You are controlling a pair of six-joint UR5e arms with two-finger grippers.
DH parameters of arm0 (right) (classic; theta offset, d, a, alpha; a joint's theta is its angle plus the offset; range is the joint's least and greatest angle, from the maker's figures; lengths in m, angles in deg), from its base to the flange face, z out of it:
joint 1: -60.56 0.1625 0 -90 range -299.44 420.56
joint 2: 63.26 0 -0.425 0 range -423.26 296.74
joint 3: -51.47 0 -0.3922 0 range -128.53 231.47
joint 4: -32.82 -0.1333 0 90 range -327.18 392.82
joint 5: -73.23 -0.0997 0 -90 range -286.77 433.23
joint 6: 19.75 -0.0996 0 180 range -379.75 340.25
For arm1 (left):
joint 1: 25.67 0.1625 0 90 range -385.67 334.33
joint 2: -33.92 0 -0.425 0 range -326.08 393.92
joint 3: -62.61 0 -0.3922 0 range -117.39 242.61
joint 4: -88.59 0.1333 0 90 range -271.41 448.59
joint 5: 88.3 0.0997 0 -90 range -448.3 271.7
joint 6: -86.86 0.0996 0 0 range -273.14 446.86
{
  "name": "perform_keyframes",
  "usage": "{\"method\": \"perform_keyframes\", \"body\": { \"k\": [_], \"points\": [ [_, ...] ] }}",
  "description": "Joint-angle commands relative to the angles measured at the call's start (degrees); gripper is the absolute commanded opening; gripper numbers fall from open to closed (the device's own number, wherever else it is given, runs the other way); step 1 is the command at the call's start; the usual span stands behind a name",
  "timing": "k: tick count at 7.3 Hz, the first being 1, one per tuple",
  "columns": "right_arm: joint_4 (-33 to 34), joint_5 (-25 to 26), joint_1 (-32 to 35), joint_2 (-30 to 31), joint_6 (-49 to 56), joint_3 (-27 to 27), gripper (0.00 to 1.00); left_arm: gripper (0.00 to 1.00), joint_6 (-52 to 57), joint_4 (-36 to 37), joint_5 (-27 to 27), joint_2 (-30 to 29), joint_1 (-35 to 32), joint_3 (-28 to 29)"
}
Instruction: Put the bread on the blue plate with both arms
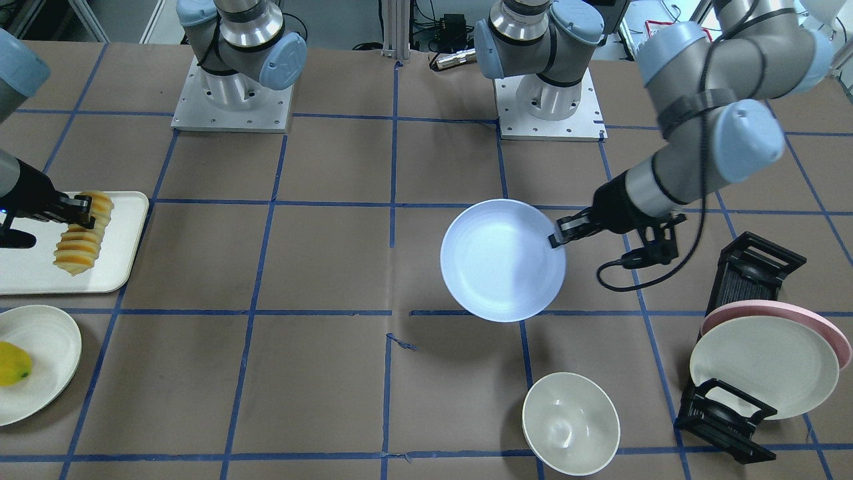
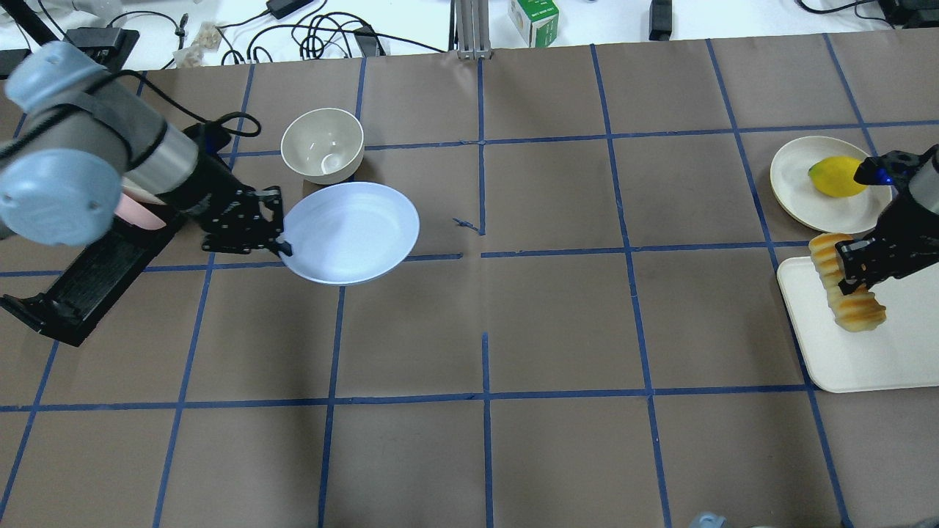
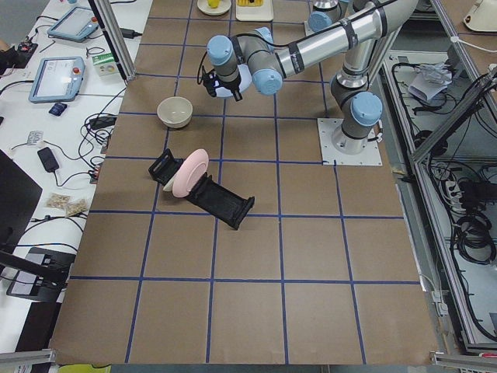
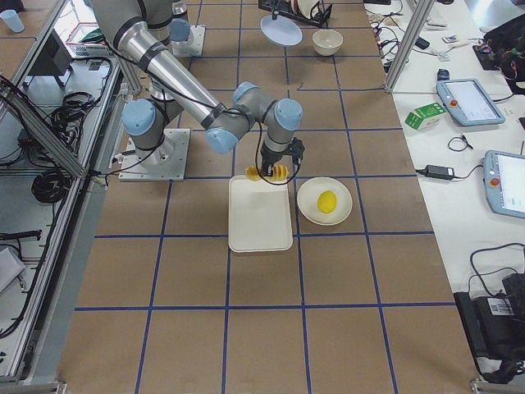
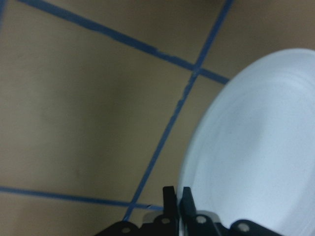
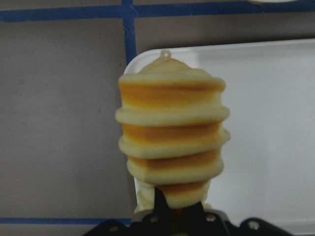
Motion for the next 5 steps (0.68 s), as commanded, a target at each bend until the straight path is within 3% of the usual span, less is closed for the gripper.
{"method": "perform_keyframes", "body": {
  "k": [1, 3, 5],
  "points": [
    [-7.4, -2.0, 7.3, 0.6, -7.8, 6.5, 0.00, 0.00, -9.2, 25.2, -3.2, -5.2, -8.5, -8.6],
    [-9.5, -5.0, 15.3, 0.6, -16.1, 11.0, 0.00, 0.00, -12.9, 37.2, -2.4, -9.8, -13.6, -10.8],
    [-8.6, -6.5, 28.0, 0.1, -32.1, 12.4, 0.00, 0.00, -15.3, 39.8, -1.0, -12.6, -16.2, -10.7]
  ]
}}
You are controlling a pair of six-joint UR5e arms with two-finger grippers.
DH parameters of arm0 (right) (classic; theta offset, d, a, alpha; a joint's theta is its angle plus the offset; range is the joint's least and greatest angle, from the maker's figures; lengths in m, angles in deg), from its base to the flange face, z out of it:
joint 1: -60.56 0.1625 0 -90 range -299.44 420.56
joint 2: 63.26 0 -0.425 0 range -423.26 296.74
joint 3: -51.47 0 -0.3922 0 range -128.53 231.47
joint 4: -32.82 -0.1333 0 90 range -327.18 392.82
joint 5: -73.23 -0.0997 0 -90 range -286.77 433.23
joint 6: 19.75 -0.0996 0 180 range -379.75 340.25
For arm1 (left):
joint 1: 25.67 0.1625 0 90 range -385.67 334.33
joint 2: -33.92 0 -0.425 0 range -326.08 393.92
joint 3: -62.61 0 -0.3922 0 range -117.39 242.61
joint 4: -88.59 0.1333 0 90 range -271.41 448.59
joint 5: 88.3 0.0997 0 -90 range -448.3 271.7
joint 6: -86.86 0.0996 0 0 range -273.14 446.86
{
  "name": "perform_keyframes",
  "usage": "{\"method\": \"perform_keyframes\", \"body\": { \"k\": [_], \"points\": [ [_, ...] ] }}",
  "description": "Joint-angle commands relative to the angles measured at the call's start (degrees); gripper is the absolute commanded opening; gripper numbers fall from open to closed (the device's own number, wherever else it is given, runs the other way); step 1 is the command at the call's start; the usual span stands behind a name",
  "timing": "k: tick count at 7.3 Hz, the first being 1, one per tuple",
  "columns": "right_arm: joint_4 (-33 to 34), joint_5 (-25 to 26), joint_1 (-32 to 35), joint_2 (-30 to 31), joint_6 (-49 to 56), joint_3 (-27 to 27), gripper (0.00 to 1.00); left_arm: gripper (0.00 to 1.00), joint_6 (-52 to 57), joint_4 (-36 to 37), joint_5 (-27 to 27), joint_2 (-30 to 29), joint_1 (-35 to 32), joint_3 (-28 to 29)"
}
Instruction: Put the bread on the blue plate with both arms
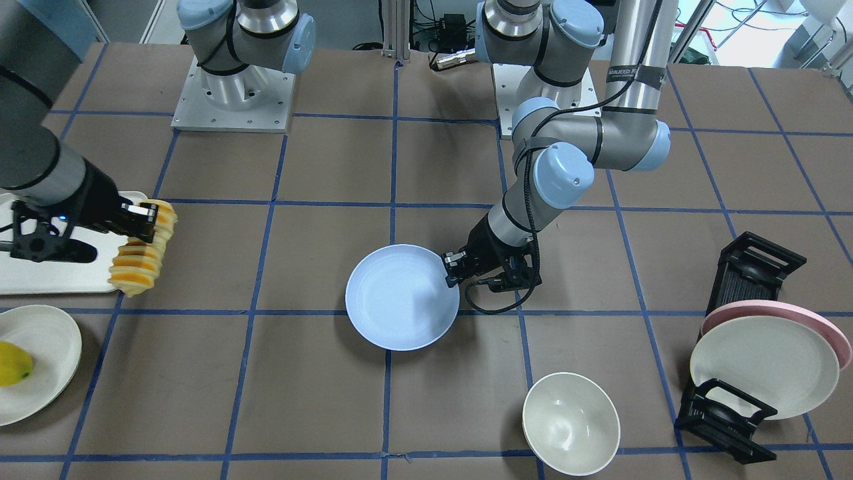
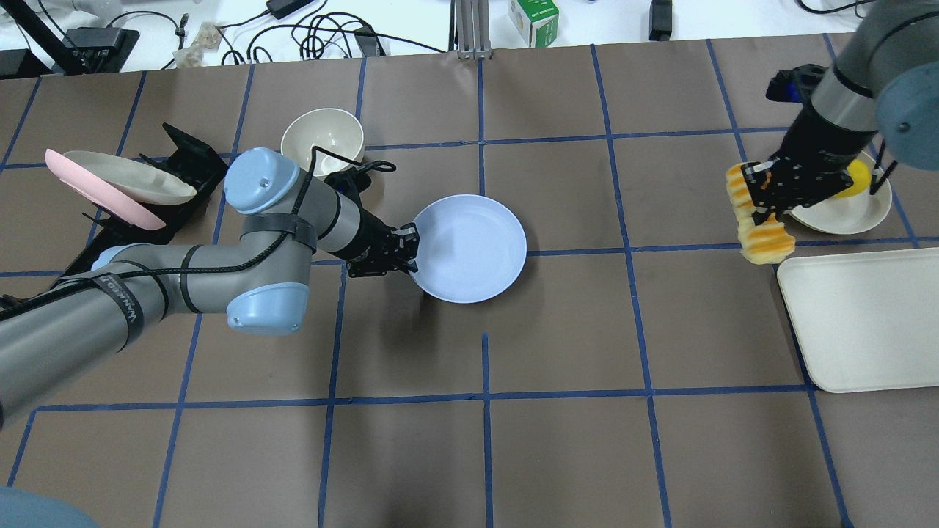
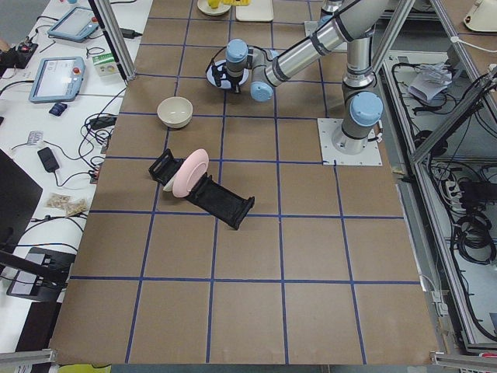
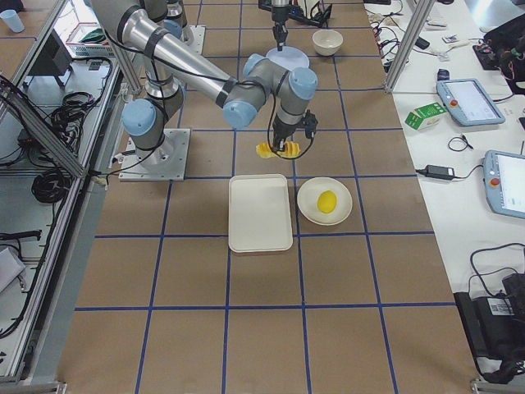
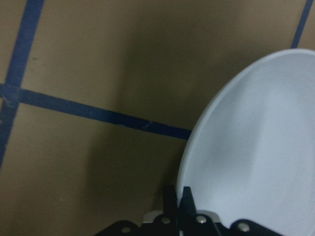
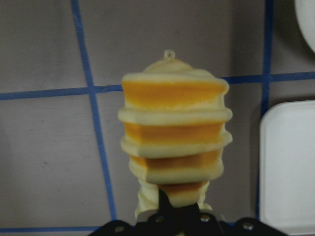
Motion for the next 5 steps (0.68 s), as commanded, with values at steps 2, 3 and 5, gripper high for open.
{"method": "perform_keyframes", "body": {
  "k": [2, 3, 5],
  "points": [
    [6.8, -7.2, 16.2, -4.7, -19.0, 4.7, 0.00, 0.93, -1.7, 6.3, 3.7, -1.0, -1.4, 2.3],
    [7.0, -7.3, 19.1, -7.0, -19.8, 6.1, 0.00, 0.99, -2.8, -0.3, 3.7, 0.4, -0.6, 5.7],
    [9.3, -7.4, 23.0, -8.8, -24.1, 6.8, 0.00, 1.00, 3.0, -19.9, 3.9, 4.6, 2.4, 16.5]
  ]
}}
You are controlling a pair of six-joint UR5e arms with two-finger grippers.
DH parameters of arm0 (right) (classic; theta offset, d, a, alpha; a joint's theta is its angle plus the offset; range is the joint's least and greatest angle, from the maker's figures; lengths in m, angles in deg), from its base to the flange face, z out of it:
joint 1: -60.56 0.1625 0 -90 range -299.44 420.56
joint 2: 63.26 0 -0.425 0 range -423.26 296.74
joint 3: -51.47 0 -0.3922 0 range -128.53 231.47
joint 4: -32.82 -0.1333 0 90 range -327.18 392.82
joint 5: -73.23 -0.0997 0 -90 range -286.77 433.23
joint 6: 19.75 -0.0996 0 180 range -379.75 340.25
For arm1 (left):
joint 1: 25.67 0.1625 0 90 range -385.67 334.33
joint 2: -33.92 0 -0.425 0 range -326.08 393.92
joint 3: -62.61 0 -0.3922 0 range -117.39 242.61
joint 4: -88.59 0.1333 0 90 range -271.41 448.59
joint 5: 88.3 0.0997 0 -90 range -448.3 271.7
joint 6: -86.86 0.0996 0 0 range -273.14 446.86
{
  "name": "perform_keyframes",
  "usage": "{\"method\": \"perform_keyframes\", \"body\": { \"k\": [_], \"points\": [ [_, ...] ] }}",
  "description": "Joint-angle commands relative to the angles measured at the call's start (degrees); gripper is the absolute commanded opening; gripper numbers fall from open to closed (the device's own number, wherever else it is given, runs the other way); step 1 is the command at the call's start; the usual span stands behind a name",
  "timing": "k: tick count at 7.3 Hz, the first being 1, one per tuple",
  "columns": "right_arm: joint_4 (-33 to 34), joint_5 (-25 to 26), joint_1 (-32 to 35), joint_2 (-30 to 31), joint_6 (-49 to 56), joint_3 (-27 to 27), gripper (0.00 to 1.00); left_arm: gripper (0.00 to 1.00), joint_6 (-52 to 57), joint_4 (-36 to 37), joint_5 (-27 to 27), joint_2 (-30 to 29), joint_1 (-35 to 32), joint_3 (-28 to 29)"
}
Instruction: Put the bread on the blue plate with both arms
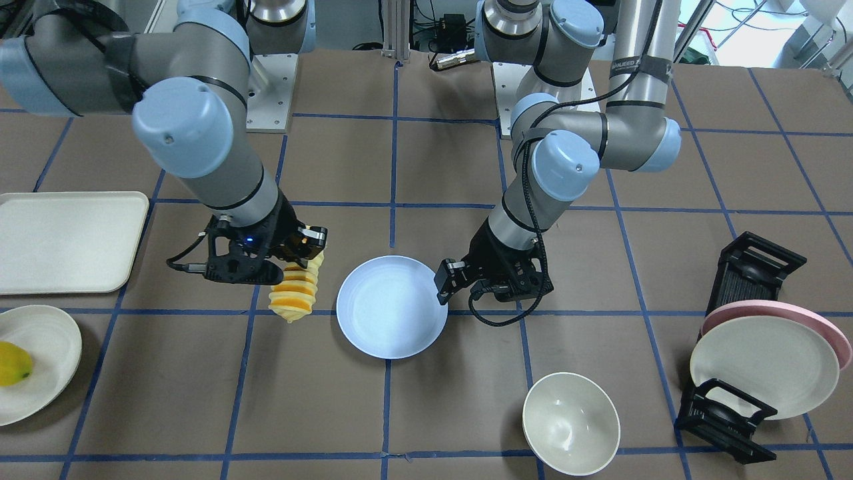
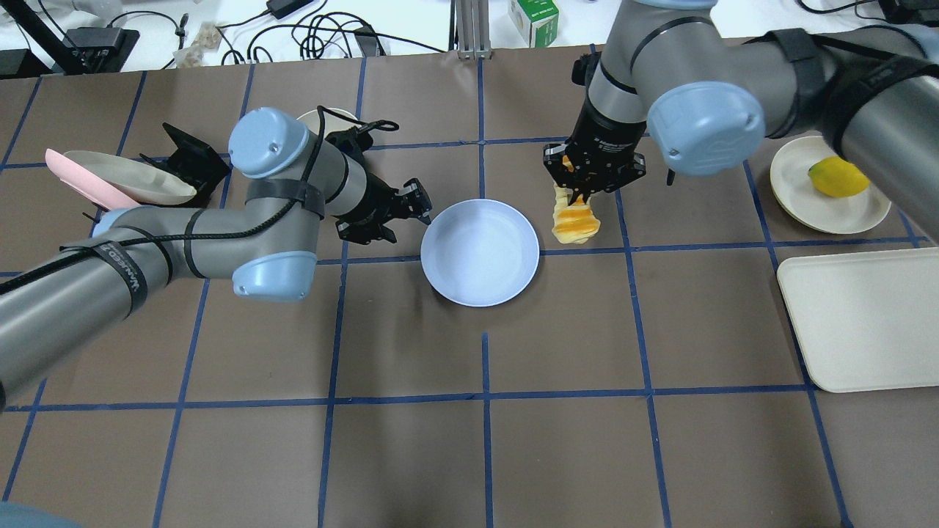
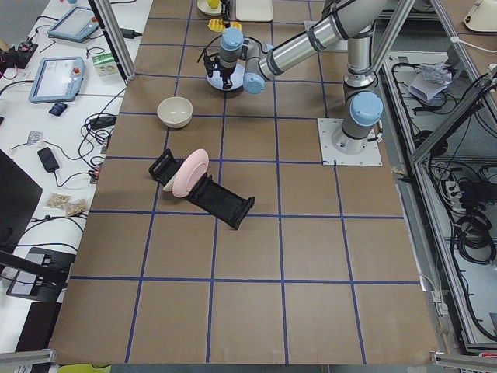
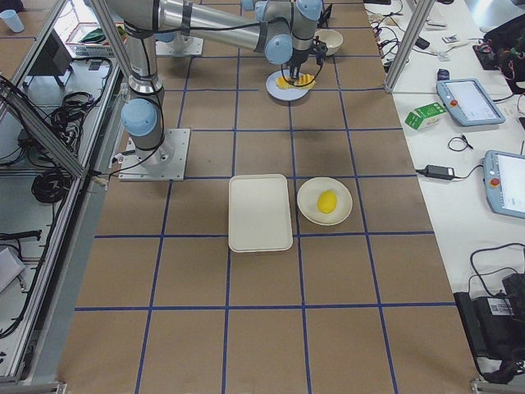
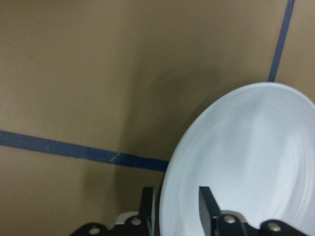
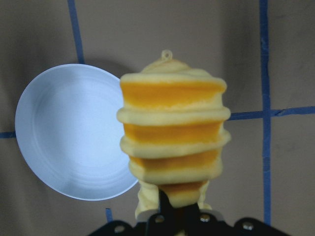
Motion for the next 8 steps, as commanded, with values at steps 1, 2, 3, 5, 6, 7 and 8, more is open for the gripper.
{"method": "perform_keyframes", "body": {
  "k": [1, 2, 3, 5, 6, 7, 8],
  "points": [
    [3.7, -0.4, 3.3, -3.9, -2.1, 0.7, 0.00, 1.00, 10.1, -23.4, 0.4, 4.1, 5.3, 11.4],
    [7.3, -0.4, 6.5, -5.5, -2.8, 0.7, 0.00, 1.00, 14.0, -30.5, 7.4, 5.8, 5.9, 14.9],
    [7.9, -0.1, 9.2, -7.7, -4.1, 0.6, 0.00, 1.00, 18.0, -35.6, 10.4, 7.6, 6.1, 17.2],
    [9.6, -0.4, 10.0, -10.6, -4.1, -0.2, 0.00, 1.00, 23.7, -43.0, 14.6, 12.1, 6.2, 19.1],
    [12.4, -0.4, 10.9, -12.5, -4.8, -0.2, 0.00, 1.00, 26.3, -45.1, 14.8, 14.6, 5.9, 19.1],
    [12.9, -0.4, 11.1, -13.6, -4.7, -0.2, 0.00, 1.00, 30.3, -46.8, 14.8, 16.6, 5.8, 18.6],
    [13.0, -0.4, 11.1, -14.3, -4.6, -0.2, 0.01, 1.00, 31.3, -47.1, 14.8, 18.1, 5.7, 19.0]
  ]
}}
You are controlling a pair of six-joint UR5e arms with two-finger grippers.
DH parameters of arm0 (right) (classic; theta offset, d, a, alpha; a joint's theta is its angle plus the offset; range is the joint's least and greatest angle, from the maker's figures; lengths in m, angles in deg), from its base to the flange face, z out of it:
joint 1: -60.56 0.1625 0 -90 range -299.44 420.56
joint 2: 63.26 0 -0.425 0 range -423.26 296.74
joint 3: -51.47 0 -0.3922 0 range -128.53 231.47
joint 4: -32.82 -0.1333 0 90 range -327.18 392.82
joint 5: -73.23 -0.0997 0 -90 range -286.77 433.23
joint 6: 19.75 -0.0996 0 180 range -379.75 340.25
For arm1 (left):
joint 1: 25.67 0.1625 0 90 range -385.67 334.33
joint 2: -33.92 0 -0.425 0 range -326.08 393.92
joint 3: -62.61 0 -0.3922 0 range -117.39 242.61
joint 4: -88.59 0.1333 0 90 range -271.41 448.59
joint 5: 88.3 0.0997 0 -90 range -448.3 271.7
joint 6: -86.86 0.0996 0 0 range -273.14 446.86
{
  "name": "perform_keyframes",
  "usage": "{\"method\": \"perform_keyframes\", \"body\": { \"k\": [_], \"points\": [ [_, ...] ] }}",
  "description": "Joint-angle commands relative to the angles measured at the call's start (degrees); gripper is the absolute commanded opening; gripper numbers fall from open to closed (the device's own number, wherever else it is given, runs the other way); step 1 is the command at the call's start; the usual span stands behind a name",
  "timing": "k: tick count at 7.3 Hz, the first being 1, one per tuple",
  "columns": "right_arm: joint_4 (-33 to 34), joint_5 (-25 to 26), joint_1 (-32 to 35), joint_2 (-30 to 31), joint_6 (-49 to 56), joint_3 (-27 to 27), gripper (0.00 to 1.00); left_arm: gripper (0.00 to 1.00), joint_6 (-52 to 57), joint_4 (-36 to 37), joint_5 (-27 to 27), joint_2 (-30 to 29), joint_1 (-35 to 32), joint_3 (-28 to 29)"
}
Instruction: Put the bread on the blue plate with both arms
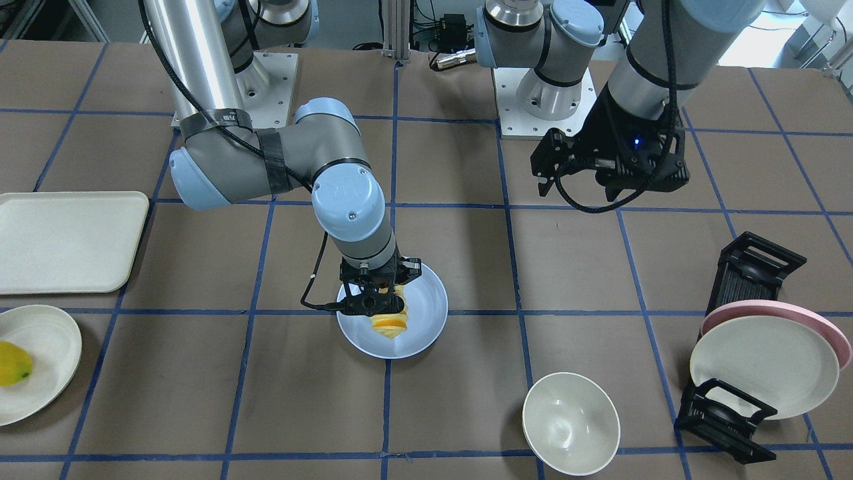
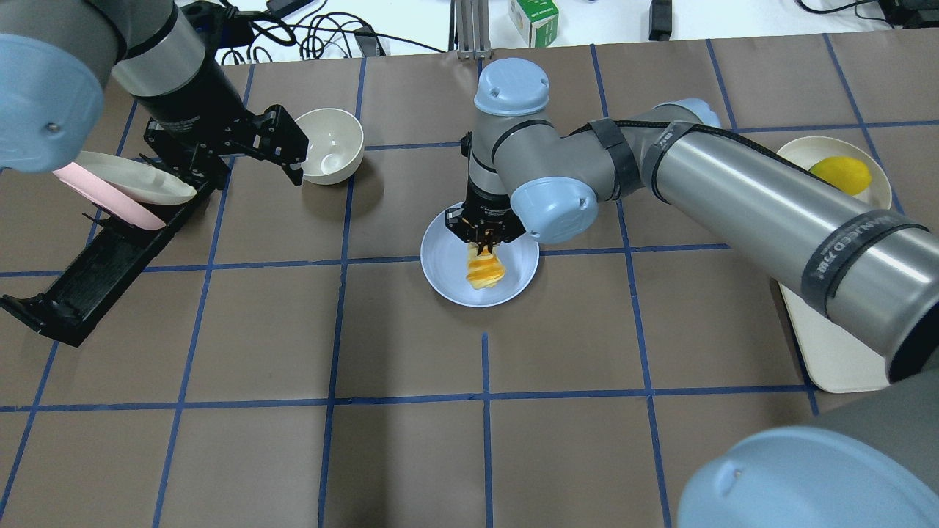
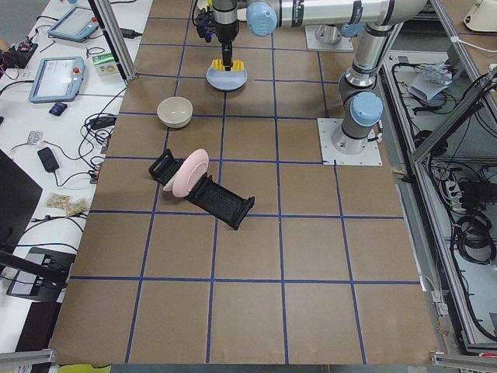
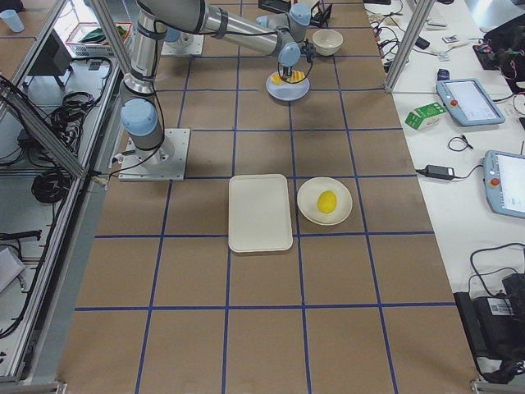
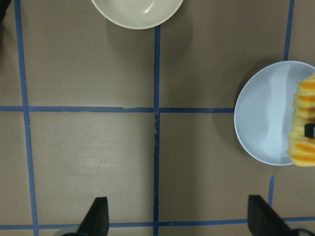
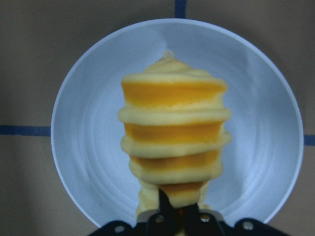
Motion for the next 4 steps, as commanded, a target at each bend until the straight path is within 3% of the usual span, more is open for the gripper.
{"method": "perform_keyframes", "body": {
  "k": [1, 2, 3, 4],
  "points": [
    [1.2, 0.0, 0.2, -1.4, -0.2, -0.1, 0.16, 1.00, 2.6, -1.0, 0.4, 2.2, 0.0, 0.0],
    [1.6, 0.1, 1.1, -1.2, 0.2, -0.1, 0.93, 1.00, 1.9, -0.9, 1.4, 1.7, 0.2, 0.3],
    [3.3, 0.3, 1.7, -1.4, -0.3, -0.1, 1.00, 1.00, 1.5, -1.5, 3.9, 1.9, 0.2, 1.4],
    [3.2, 0.1, 1.7, -1.3, -0.5, -0.2, 1.00, 1.00, 1.5, -3.3, 4.0, 2.0, 0.4, 2.4]
  ]
}}
